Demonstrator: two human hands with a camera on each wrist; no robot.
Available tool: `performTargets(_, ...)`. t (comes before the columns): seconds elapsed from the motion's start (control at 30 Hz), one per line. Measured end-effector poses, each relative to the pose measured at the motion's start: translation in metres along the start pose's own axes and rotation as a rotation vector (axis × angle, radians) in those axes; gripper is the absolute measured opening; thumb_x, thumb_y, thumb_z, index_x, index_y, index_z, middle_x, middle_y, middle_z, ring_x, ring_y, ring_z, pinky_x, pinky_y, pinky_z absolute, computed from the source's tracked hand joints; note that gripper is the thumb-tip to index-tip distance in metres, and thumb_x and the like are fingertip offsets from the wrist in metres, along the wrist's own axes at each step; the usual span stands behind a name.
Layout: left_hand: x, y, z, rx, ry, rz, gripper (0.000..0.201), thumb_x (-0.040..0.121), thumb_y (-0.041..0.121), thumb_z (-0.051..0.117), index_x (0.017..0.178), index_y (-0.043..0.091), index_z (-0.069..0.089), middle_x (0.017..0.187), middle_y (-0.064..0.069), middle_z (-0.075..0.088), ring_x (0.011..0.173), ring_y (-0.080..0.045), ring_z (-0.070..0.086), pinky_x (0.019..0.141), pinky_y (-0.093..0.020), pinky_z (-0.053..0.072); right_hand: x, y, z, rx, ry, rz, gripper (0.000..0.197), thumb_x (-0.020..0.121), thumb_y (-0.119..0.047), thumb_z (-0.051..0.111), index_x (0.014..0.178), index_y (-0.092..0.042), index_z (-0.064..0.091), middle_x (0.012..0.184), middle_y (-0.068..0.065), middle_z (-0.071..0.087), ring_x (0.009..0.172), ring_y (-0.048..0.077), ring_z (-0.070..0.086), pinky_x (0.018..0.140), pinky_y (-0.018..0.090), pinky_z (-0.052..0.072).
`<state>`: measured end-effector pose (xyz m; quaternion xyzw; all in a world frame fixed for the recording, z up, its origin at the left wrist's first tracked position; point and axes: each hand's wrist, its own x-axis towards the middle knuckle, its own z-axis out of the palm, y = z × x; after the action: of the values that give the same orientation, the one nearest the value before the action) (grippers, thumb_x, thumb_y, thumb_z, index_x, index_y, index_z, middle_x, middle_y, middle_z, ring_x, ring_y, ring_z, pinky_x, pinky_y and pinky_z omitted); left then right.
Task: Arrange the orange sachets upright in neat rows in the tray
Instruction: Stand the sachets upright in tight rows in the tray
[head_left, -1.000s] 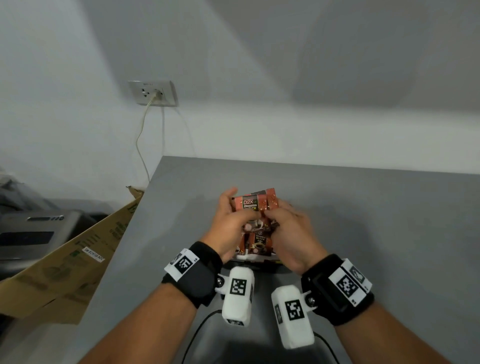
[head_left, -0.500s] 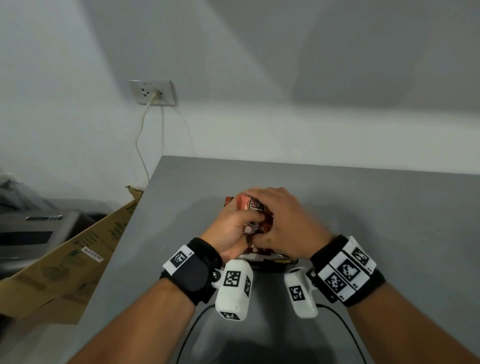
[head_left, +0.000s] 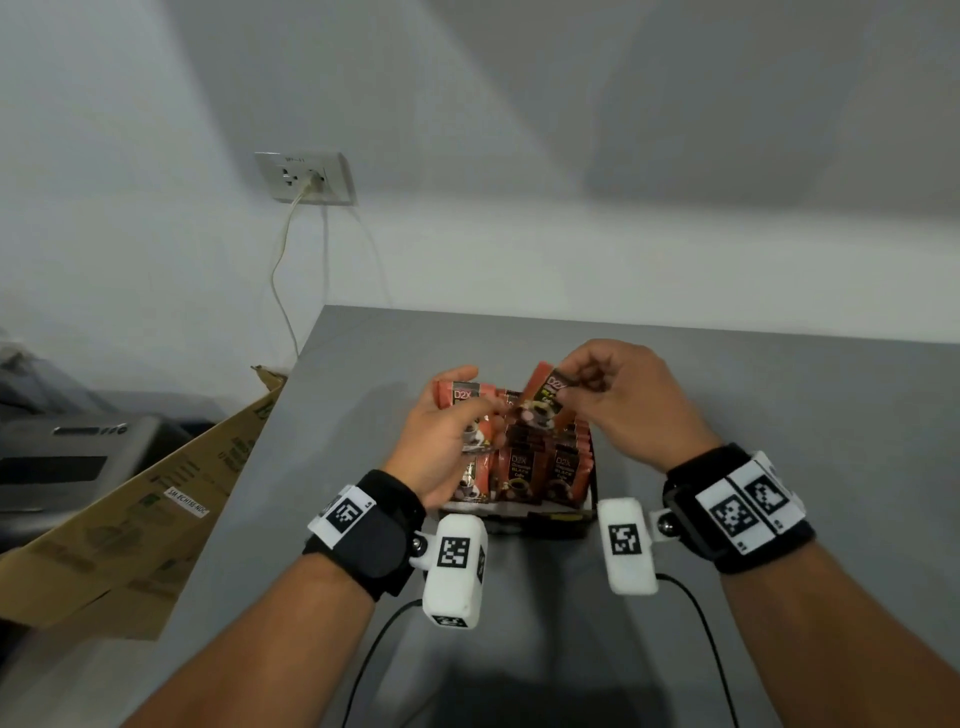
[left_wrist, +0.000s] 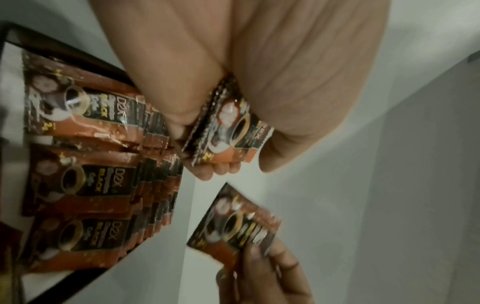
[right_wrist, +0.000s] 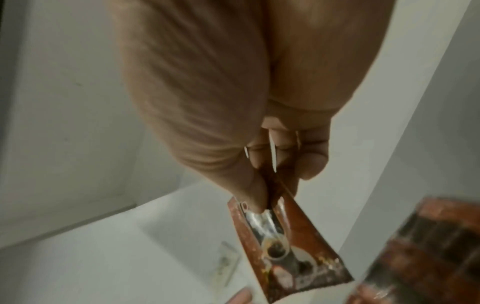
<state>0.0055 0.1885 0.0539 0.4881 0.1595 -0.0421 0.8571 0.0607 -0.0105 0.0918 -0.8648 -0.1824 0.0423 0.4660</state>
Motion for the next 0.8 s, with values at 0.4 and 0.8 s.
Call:
performTargets(0.4, -0.002, -0.01, -0.018, 0.168, 0.063, -0.042, 0.042, 0.091, -0.006, 0.057, 0.13, 0.008, 0.051, 0.095, -0.015, 0.064, 0.08, -0.026, 0.059, 0.071, -0.038, 0.053, -0.015, 0.067, 0.026, -0.456, -0.359, 0.164, 0.018, 0.091, -0.011, 0.067, 0.106, -0.022, 0.069, 0.091, -0.012, 0.061, 0.081, 0.0, 0.059, 0.063, 0.007, 0.037)
performTargets(0.8, -0.004, -0.016, -0.022, 0.31, 0.018, -0.061, 0.045, 0.082, -0.019, 0.049, 0.118, 0.007, 0.056, 0.095, -0.019, 0.067, 0.077, -0.028, 0.066, 0.08, -0.047, 0.053, -0.02, 0.078, 0.036, -0.525, -0.284, 0.086, 0.031, 0.091, -0.018, 0.069, 0.121, -0.022, 0.066, 0.12, -0.005, 0.058, 0.108, 0.012, 0.055, 0.095, 0.024, 0.047)
